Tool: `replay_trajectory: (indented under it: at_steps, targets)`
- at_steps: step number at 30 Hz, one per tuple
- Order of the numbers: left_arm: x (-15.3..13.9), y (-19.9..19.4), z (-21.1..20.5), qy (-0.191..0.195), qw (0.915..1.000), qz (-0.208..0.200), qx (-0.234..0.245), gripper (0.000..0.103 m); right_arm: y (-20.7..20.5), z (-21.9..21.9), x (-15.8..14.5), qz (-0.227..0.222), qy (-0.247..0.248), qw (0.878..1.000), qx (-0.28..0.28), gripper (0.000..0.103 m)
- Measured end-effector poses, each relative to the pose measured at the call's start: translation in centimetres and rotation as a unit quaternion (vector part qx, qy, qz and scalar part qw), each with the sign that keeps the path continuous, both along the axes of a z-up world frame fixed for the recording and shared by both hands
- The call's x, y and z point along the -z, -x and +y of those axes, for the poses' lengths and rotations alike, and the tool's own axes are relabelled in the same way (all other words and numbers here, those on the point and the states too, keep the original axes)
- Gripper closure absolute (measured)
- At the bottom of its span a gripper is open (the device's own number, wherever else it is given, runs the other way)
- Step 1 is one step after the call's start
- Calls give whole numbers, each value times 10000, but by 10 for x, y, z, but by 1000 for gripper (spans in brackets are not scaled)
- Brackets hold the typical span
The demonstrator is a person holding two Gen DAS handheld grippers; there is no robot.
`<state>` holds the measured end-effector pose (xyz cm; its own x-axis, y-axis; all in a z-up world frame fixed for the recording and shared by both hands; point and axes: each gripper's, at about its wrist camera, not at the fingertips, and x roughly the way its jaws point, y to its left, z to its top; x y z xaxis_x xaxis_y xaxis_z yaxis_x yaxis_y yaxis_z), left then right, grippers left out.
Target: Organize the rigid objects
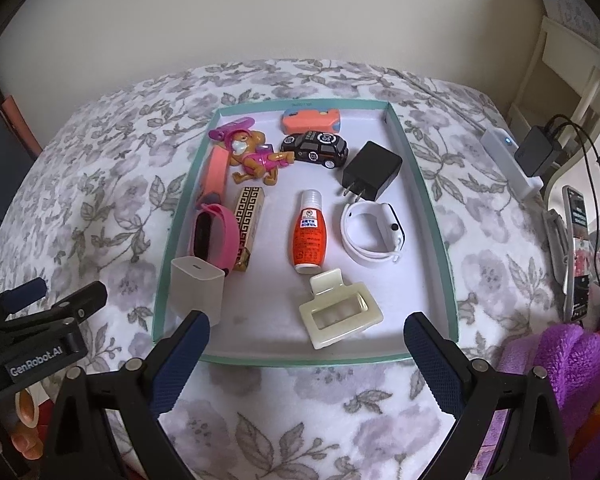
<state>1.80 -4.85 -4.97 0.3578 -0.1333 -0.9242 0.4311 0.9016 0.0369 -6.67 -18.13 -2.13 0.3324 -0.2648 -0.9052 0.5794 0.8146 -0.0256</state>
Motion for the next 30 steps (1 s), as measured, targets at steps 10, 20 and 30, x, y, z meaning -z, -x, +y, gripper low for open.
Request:
replay_trajectory:
  at_steps: [10,20,30]
  targets:
    - [-2,0,2,-12,10000,-31,-90,10,0,1,-5,-45,34,10000,-18,4]
    - [-4,-1,3,-40,9999,-100,-105,10,-1,3,-10,-133,71,9999,-66,3]
    - [-6,0,1,-78,9998,-159,-113,10,0,1,-12,-155,58,9998,-64,3]
